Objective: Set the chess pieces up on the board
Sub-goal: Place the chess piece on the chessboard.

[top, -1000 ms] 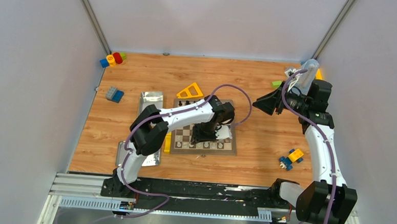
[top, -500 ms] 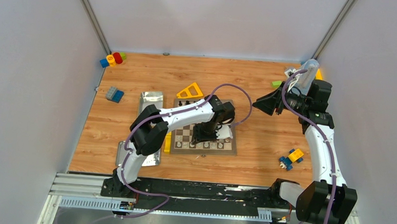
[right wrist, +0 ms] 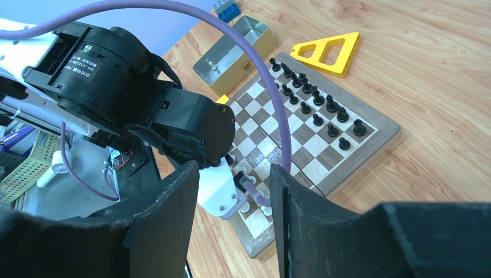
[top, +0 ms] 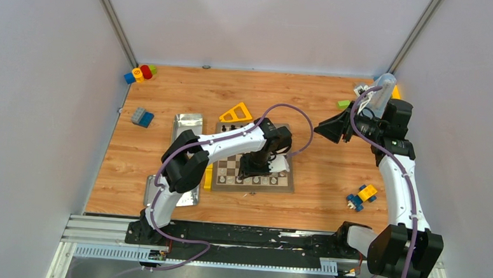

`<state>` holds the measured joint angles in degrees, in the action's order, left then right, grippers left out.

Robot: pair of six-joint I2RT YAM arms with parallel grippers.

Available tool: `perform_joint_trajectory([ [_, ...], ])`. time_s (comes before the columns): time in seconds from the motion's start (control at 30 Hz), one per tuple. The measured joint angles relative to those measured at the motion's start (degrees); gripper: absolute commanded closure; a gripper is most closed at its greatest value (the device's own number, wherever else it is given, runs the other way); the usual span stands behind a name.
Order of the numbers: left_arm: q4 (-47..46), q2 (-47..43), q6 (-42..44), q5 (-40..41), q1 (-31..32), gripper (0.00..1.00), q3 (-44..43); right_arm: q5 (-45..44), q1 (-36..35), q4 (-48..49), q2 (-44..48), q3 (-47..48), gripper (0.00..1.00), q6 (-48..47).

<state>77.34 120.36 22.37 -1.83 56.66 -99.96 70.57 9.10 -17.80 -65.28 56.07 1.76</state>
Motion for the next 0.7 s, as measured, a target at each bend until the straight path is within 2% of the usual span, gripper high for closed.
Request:
perform_joint_trajectory([
  [0.43, 0.0, 0.0, -0.1, 0.4, 0.0, 0.73, 0.0, 0.0, 0.0, 0.0, 0.0, 0.0, 0.5, 0.0],
  [0.7, 0.0, 0.0, -0.2, 0.9, 0.0, 0.64, 0.0, 0.1, 0.1, 0.0, -0.1, 0.0, 0.5, 0.0],
])
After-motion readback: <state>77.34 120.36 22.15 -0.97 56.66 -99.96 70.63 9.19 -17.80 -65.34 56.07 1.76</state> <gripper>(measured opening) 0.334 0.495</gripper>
